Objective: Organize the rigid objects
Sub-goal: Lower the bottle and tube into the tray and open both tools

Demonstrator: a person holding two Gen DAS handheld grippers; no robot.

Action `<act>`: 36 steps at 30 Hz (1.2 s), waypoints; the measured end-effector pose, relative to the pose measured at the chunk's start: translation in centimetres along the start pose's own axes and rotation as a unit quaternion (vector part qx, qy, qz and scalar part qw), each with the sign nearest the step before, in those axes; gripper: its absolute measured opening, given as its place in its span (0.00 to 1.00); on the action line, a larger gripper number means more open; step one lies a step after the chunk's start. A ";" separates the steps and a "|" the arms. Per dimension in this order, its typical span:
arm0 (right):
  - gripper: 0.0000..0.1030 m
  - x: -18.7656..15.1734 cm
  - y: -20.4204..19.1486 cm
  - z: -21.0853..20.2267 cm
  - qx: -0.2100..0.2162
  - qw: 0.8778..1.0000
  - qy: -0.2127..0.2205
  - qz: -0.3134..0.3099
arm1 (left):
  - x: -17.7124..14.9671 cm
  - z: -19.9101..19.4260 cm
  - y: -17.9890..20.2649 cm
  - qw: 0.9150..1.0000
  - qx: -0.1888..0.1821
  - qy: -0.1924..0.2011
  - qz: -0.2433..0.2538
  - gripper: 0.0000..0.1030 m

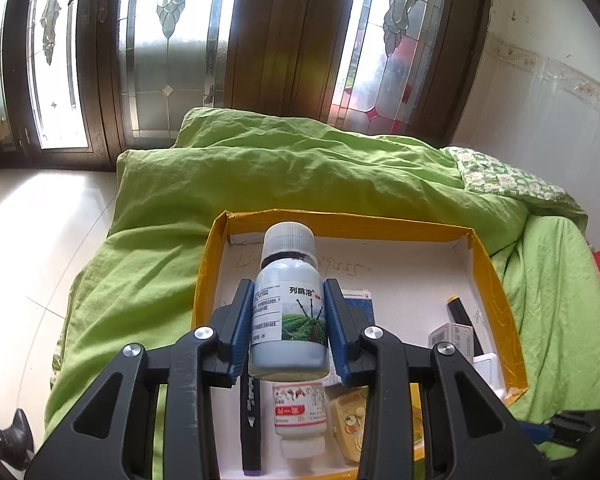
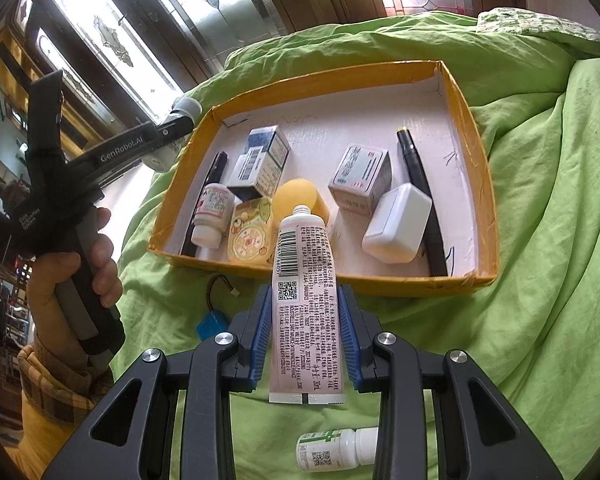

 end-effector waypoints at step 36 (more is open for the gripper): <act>0.28 12.8 -0.2 9.1 -0.049 0.998 -0.014 -0.028 | -2.1 7.9 0.2 0.995 0.003 -0.096 0.019 0.31</act>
Point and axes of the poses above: each gripper's, at about its wrist camera, not at the fingertips, and z roughly the way its jaws point, y to its right, x to its top, the point moved 4 cm from there along z, roughly the way its jaws point, and after that the axes turned 4 degrees about -z, right-handed, at the moved point
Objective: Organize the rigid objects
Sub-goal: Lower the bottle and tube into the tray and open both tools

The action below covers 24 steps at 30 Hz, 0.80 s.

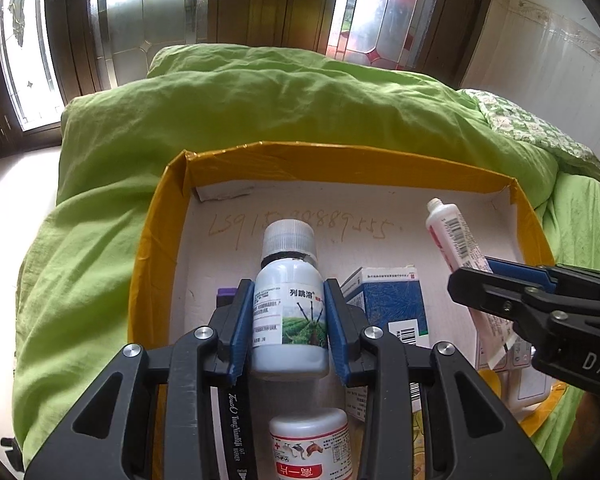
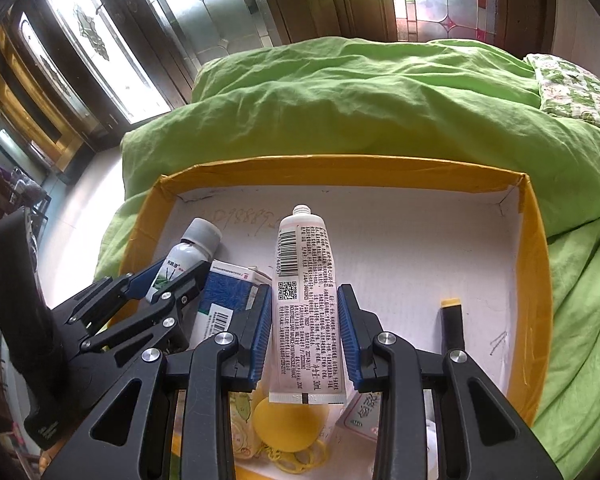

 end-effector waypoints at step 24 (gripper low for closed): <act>0.39 -0.1 0.5 2.6 -0.011 1.000 -0.016 -0.008 | -0.3 0.6 0.3 1.000 0.015 -0.010 0.003 0.34</act>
Point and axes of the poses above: each gripper's, at about its wrist camera, not at the fingertips, and z roughly the way its jaws point, y to its right, x to its top, the point moved 4 cm from there along z, roughly the way its jaws point, and after that the axes turned 4 degrees about -z, right-handed, at the moved point
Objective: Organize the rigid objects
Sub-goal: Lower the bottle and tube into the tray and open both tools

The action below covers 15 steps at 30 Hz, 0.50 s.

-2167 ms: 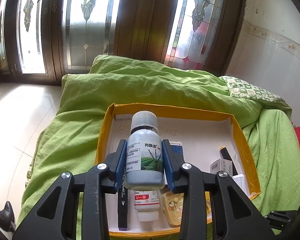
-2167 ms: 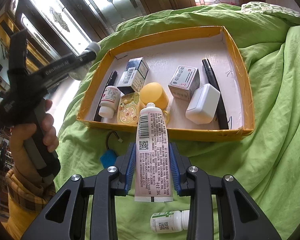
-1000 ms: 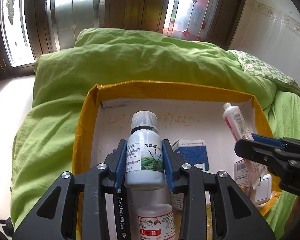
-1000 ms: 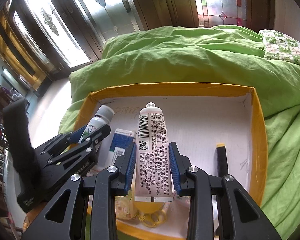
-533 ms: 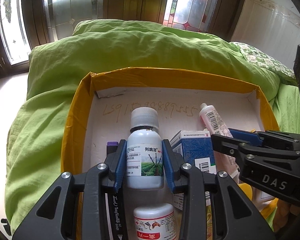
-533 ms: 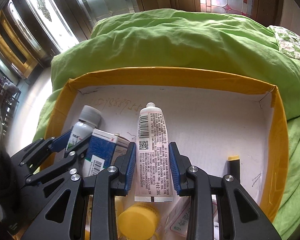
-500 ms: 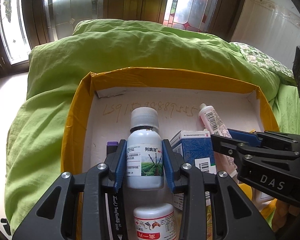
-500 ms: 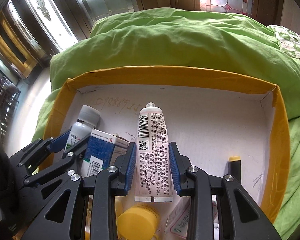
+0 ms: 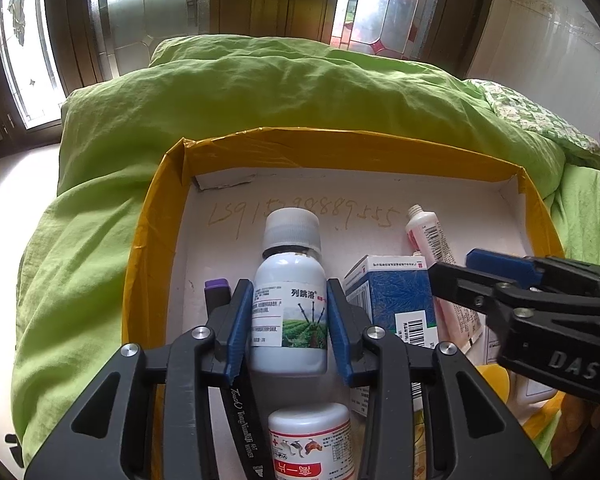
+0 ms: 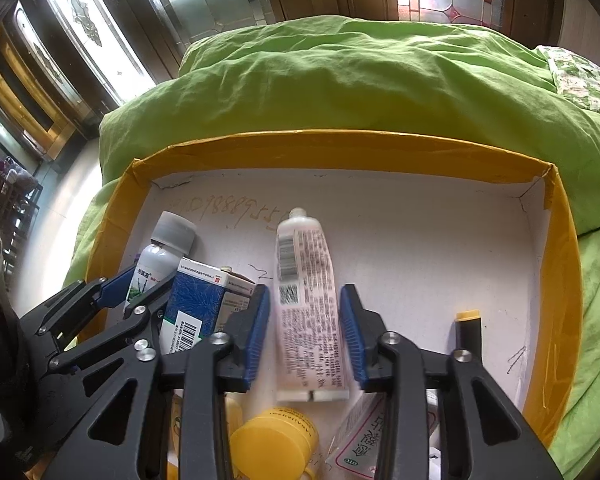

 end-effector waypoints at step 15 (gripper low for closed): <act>0.54 -4.2 2.3 -7.3 0.027 0.998 0.038 0.047 | 0.0 -4.5 -1.7 0.999 0.019 0.019 -0.037 0.62</act>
Point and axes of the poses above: each gripper's, at about its wrist camera, not at the fingertips, and z roughly the way its jaws point, y to its right, x to its top, the point moved 4 cm from there along z, roughly the way its jaws point, and after that the axes turned 4 degrees about -z, right-handed, at the moved point
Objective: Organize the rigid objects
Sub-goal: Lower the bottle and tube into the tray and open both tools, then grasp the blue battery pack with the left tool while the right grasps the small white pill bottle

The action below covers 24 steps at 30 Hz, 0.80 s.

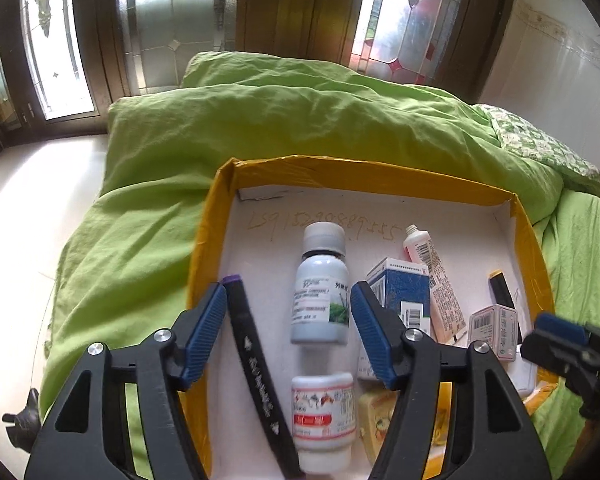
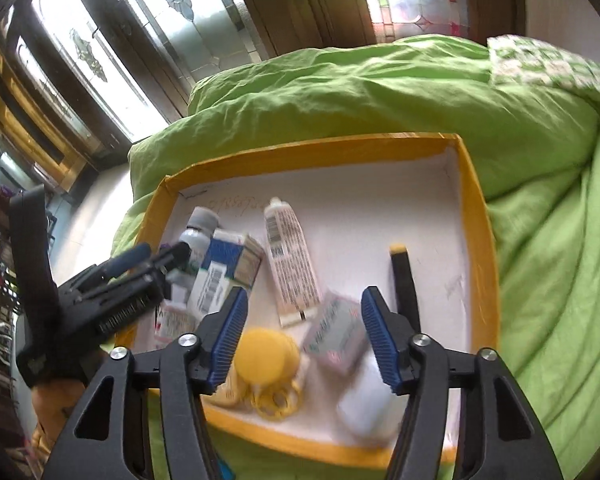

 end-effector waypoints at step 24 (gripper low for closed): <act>0.60 -10.8 1.8 -5.9 0.052 0.998 -0.008 0.046 | -15.7 -9.6 -0.8 0.998 0.036 -0.012 -0.048 0.69</act>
Point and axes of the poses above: each gripper's, at about its wrist camera, not at the fingertips, and z roughly the way its jaws point, y to its right, x to its top, the point moved 4 cm from there along z, roughly the way its jaws point, and after that the axes turned 4 degrees about -z, right-handed, at the moved point
